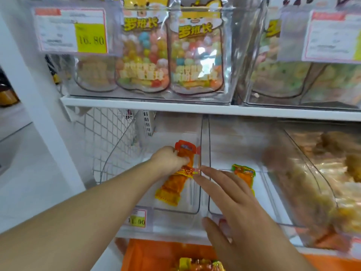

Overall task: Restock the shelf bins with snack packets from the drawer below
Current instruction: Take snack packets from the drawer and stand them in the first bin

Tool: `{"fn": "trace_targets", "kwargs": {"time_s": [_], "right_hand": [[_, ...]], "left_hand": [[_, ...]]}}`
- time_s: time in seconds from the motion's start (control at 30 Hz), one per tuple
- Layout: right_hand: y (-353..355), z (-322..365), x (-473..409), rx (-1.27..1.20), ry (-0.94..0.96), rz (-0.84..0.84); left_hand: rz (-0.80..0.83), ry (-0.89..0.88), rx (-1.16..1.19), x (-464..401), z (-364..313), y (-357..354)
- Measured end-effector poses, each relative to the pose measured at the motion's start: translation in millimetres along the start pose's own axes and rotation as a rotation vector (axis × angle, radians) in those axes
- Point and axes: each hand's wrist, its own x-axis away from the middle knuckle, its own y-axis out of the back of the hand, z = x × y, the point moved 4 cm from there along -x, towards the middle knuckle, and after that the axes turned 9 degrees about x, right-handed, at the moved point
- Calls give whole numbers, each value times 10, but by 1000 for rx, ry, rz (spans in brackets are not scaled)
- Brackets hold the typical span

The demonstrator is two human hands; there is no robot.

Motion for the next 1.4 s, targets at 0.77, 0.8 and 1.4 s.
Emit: {"fn": "trace_targets", "kwargs": {"time_s": [0.77, 0.8, 1.4], "right_hand": [[146, 182, 80, 83, -35, 170], [173, 208, 89, 82, -44, 176], [683, 458, 232, -599, -323, -51]], "left_hand": [[35, 153, -197, 719, 67, 278], [47, 161, -162, 769, 55, 314], [897, 144, 1262, 2505, -193, 256]]}}
